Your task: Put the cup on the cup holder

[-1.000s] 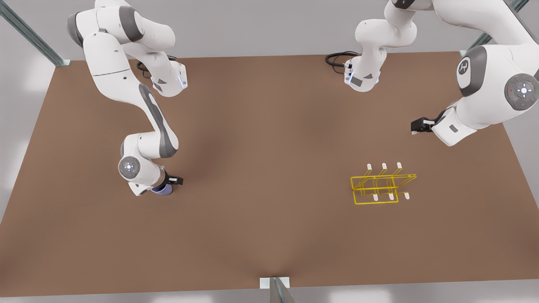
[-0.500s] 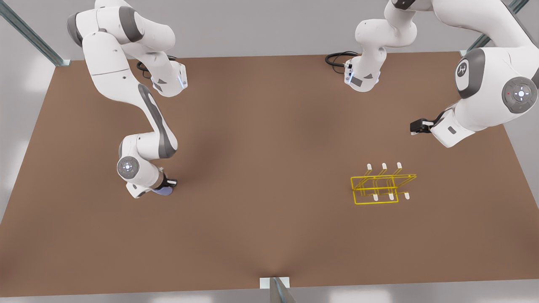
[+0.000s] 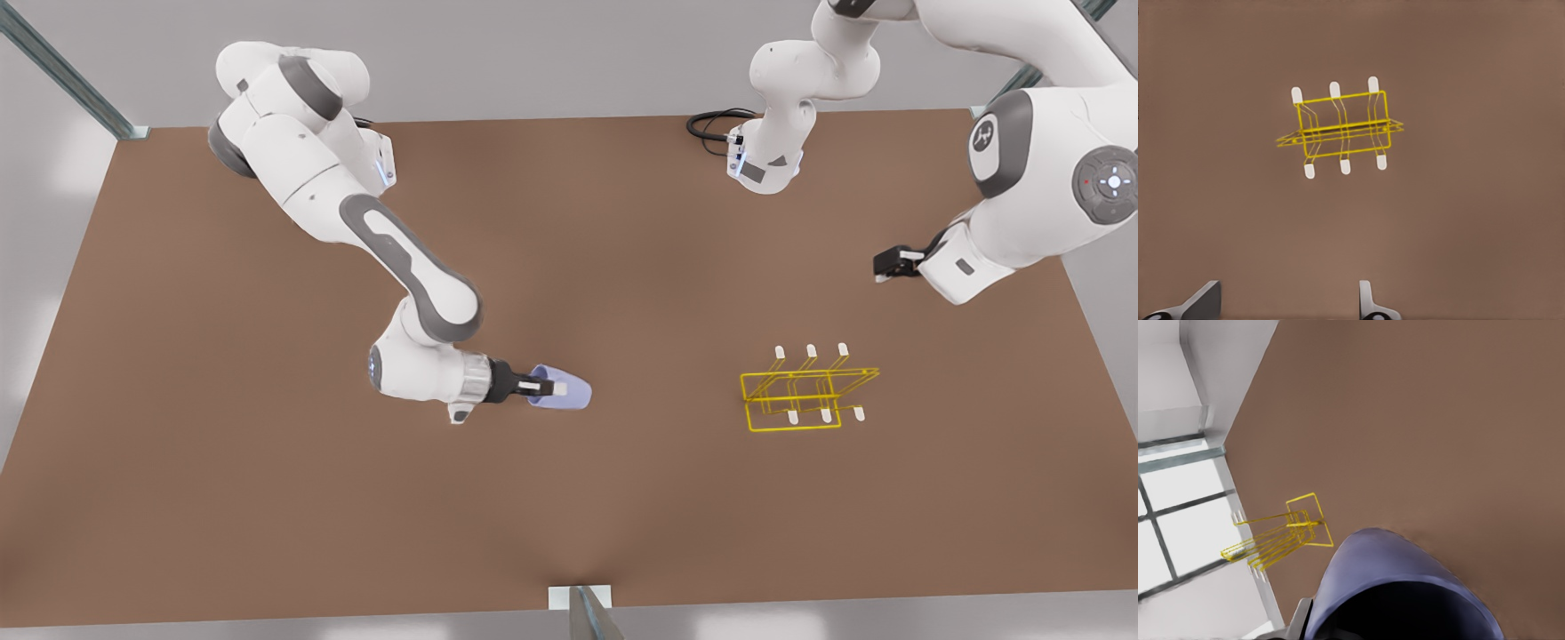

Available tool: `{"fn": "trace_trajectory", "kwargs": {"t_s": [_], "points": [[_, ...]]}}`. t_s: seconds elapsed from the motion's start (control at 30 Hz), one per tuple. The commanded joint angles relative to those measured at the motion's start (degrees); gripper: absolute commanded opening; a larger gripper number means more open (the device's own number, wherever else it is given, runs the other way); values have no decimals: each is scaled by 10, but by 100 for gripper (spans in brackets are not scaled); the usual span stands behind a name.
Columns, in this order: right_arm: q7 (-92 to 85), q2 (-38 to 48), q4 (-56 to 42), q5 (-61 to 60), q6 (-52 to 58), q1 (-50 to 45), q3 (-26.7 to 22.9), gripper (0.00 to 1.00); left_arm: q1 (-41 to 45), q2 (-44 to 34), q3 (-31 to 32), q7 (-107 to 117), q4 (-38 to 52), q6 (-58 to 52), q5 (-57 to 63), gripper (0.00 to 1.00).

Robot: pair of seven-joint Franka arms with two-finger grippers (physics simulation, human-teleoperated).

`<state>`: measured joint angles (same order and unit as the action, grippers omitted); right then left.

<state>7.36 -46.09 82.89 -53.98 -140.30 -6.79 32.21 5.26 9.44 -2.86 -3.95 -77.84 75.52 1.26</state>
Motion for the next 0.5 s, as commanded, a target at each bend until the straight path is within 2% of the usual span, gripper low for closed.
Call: {"fn": "trace_trajectory", "kwargs": {"t_s": [0.0,0.07,0.13,0.2,0.27,0.47], "points": [[-174,-40,-36,-143,-55,0,34,21,0,-7,1,2,-3,11,8,100],[-162,-116,-119,-162,-67,-28,57,21,0,-10,3,1,-17,32,9,100],[-143,-186,-232,-162,-105,-107,55,21,0,-4,3,-3,-12,27,8,100],[-131,-227,-301,-157,-107,-154,45,21,0,-6,3,2,-15,31,8,100],[-132,-254,-331,-156,-106,-198,26,21,0,-9,3,2,-19,31,8,100],[-169,-304,-336,-156,-103,-224,5,21,1,-13,2,3,-25,32,8,100]]}}
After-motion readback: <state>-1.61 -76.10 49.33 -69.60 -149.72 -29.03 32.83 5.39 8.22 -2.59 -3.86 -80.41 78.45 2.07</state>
